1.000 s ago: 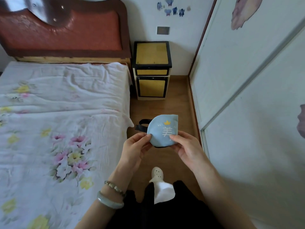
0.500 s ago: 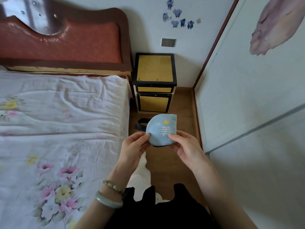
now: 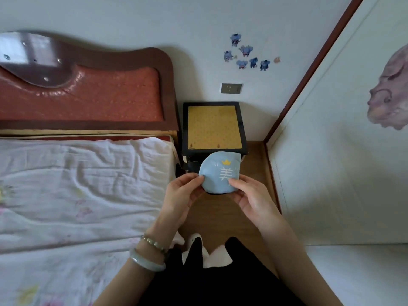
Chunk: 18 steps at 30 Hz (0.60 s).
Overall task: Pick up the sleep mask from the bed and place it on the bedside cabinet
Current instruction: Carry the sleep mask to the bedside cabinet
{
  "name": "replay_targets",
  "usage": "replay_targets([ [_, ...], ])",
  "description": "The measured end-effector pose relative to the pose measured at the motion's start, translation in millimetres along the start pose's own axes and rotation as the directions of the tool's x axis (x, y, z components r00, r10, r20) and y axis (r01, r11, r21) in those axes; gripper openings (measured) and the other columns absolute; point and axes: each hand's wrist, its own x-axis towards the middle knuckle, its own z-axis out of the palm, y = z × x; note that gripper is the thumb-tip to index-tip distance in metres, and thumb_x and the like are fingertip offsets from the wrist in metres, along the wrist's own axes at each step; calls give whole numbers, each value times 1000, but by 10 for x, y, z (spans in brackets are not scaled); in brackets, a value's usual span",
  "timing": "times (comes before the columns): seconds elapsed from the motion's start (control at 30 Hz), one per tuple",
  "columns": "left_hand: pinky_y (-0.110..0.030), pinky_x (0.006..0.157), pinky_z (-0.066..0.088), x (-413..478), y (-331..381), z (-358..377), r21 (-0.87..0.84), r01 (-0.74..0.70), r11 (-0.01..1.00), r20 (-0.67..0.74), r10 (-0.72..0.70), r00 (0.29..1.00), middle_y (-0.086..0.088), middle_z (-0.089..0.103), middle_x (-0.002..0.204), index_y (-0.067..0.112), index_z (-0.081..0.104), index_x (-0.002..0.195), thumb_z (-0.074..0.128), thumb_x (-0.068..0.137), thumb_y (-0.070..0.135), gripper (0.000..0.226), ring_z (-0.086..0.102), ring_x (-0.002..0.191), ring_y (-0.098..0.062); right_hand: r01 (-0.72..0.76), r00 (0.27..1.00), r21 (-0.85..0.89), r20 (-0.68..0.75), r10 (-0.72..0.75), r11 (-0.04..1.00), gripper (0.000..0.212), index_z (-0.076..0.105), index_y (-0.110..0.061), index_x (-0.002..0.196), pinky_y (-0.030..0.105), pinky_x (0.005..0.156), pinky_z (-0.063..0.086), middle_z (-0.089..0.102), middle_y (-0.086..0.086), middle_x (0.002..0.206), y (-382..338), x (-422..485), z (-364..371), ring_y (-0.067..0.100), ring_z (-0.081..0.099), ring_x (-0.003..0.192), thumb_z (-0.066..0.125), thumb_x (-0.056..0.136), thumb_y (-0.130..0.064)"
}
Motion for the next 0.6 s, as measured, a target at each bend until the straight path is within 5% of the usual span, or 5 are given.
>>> replay_targets([
  [0.6,-22,64,55,1980,526,383,5,110,994,-105,-109,989,-7,72,83,6,70,81,63,85,4,8,71,76,-13,-108,994,-34,12,108,994,14,68,-2,96,22,63,56,77,7,85,-904,1960,316,18,73,82,62,84,0],
])
